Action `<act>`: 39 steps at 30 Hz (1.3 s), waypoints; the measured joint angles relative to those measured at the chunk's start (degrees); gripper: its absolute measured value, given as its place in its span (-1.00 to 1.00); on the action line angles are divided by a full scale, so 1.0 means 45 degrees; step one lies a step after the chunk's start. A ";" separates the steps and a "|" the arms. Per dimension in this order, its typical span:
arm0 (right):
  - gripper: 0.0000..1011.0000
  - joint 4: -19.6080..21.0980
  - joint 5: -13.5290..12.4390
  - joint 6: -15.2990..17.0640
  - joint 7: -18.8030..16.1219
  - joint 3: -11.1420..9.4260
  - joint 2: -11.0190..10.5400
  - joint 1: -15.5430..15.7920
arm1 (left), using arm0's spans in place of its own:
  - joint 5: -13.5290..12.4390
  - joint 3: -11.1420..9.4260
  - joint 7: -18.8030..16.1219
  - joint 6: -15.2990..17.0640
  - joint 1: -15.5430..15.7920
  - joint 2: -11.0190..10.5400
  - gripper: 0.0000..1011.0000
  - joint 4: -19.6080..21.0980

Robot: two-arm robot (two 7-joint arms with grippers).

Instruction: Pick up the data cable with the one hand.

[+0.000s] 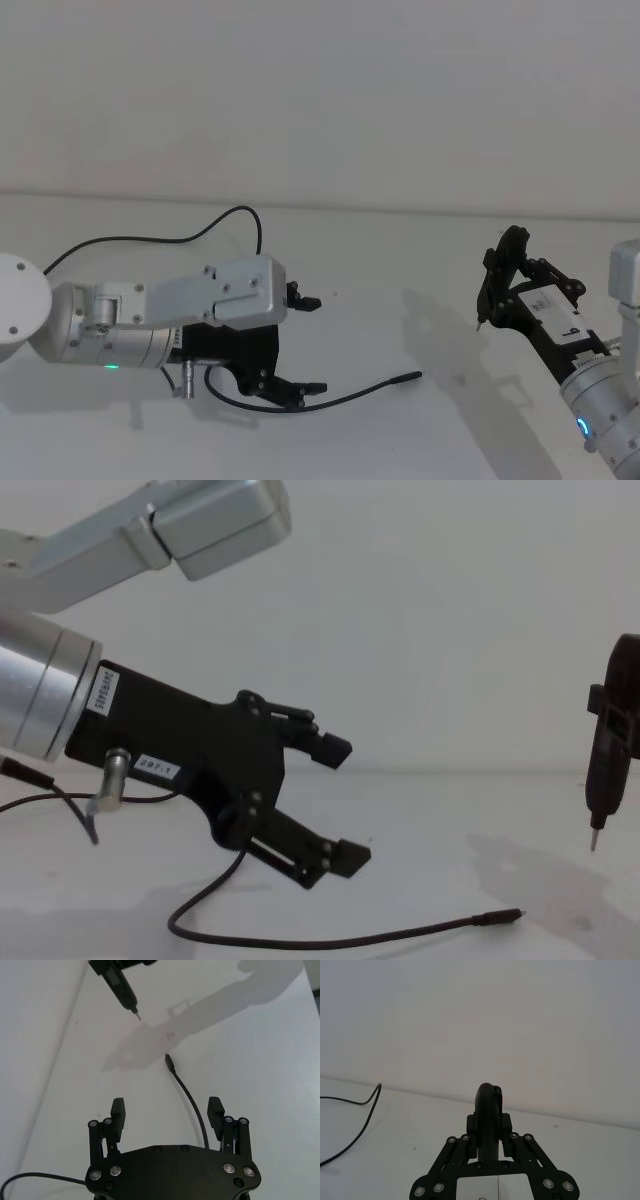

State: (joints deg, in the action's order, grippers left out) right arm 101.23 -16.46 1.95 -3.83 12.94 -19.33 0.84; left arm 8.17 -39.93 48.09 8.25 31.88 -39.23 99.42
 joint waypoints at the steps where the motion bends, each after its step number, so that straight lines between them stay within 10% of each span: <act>1: -0.47 0.0000 0.0000 0.0000 0.0000 0.0000 0.0000 0.0000 | 0.0000 -0.0022 0.0021 0.0059 0.0010 -0.0009 0.98 0.0005; 39: -0.47 0.0000 0.0000 0.0000 0.0000 0.0000 0.0000 0.0000 | -0.0816 -0.1318 -0.0080 0.1409 0.0389 0.0295 0.98 -0.0832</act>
State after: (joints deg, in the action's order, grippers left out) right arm 101.23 -16.46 1.95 -3.82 12.94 -19.33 0.84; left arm 4.50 -45.86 47.73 14.59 33.63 -37.90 95.68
